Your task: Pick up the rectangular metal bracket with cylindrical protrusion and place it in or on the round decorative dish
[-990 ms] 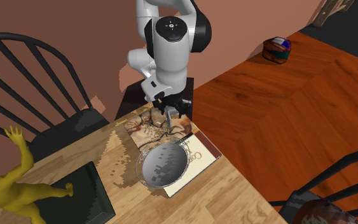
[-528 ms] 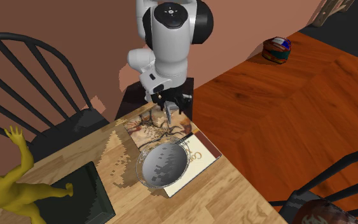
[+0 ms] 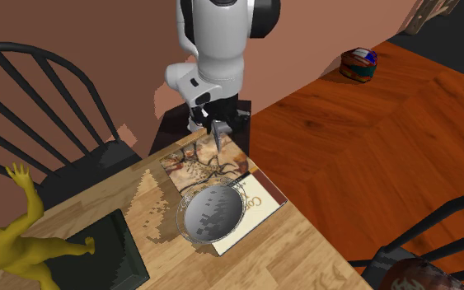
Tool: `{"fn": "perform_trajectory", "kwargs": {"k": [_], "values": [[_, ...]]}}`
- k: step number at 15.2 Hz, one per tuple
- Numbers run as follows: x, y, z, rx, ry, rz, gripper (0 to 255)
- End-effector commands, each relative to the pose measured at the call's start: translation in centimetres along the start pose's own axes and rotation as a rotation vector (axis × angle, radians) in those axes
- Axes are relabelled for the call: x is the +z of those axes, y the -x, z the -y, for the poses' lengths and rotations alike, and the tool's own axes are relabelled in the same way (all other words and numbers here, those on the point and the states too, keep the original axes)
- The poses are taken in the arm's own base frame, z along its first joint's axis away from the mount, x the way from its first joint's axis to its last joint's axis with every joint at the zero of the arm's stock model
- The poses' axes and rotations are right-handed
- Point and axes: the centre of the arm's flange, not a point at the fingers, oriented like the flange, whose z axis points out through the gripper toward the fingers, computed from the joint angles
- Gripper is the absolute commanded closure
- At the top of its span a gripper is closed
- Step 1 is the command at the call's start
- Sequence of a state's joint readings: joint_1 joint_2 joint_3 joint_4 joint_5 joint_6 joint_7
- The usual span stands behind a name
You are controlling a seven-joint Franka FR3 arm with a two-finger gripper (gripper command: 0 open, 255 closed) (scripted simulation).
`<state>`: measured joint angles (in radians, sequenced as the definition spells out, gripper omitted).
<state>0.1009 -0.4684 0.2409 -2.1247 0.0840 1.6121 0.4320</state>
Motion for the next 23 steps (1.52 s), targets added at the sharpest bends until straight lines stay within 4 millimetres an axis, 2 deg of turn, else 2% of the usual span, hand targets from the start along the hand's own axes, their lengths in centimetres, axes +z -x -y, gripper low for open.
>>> {"fn": "perform_trajectory", "kwargs": {"k": [1, 9, 23], "values": [[-1.1, 0.1, 0.0, 0.0, 0.0, 0.0, 255], [-5.1, 0.3, -0.2, 0.0, 0.0, 0.0, 255], [-6.2, -17.9, 2.9, 0.0, 0.0, 0.0, 255]]}}
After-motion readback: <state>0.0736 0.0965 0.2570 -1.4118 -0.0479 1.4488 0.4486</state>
